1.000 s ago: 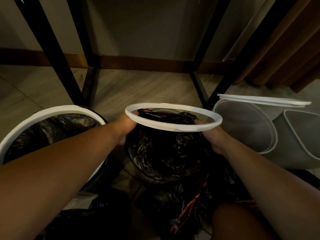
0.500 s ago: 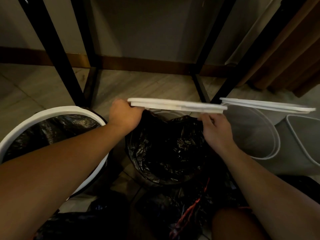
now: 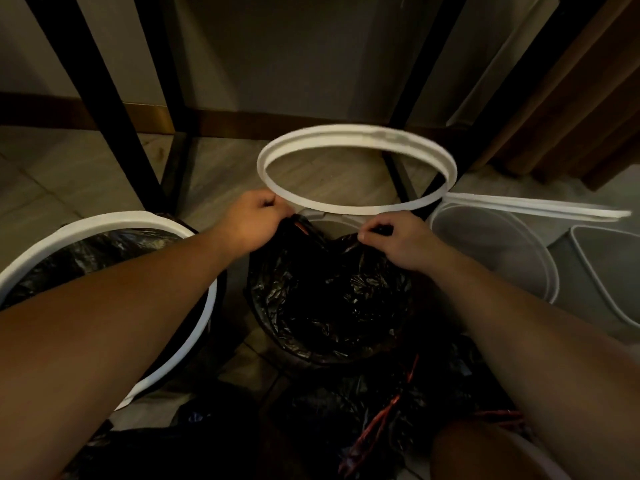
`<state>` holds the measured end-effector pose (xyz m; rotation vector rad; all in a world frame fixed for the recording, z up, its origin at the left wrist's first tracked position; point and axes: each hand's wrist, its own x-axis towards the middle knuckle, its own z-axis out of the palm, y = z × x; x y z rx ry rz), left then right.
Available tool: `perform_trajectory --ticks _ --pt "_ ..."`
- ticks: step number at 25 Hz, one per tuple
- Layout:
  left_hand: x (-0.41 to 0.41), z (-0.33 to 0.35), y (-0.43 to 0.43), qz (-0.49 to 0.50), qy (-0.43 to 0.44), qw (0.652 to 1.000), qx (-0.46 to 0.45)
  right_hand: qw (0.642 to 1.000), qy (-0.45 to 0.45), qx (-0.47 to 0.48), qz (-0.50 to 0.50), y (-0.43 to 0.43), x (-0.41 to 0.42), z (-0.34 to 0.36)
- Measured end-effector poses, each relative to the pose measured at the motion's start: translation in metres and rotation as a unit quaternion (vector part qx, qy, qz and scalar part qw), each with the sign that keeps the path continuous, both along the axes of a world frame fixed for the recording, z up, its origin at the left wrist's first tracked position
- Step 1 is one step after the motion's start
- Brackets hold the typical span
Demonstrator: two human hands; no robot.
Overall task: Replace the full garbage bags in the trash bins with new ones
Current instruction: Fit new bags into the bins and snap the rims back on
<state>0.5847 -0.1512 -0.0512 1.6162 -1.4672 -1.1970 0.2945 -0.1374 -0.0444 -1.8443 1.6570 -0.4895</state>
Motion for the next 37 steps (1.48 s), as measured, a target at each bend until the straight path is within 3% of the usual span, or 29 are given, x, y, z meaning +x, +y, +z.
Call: perform_trajectory --ticks 3,6,10,13,19,23,29,37 --pt "0.002 0.002 -0.003 -0.040 0.031 0.999 0.017 0.999 0.027 -0.016 -0.014 -0.008 -0.002 0.002" --pt "-0.004 0.000 -0.001 -0.095 0.063 0.993 0.041 0.998 -0.014 -0.004 -0.063 -0.013 -0.004 -0.002" --pt "-0.006 -0.009 -0.002 -0.101 -0.009 0.994 -0.038 0.989 -0.043 0.004 -0.144 -0.014 -0.002 -0.015" --pt "-0.004 -0.010 -0.002 -0.084 -0.023 0.996 -0.037 0.977 -0.090 0.033 -0.189 -0.017 0.004 -0.019" --pt "-0.007 -0.019 -0.007 -0.033 -0.061 0.996 -0.055 0.972 -0.102 0.086 -0.192 -0.032 0.010 -0.030" --pt "-0.008 -0.027 -0.012 0.004 -0.101 0.995 -0.001 0.971 -0.123 0.071 -0.191 -0.033 0.016 -0.035" --pt "-0.012 -0.036 -0.016 0.042 -0.055 0.992 0.109 0.965 -0.109 0.125 -0.203 -0.037 0.022 -0.044" --pt "-0.017 -0.030 -0.019 0.058 -0.047 0.975 0.209 0.887 -0.202 0.334 -0.248 -0.036 0.025 -0.036"
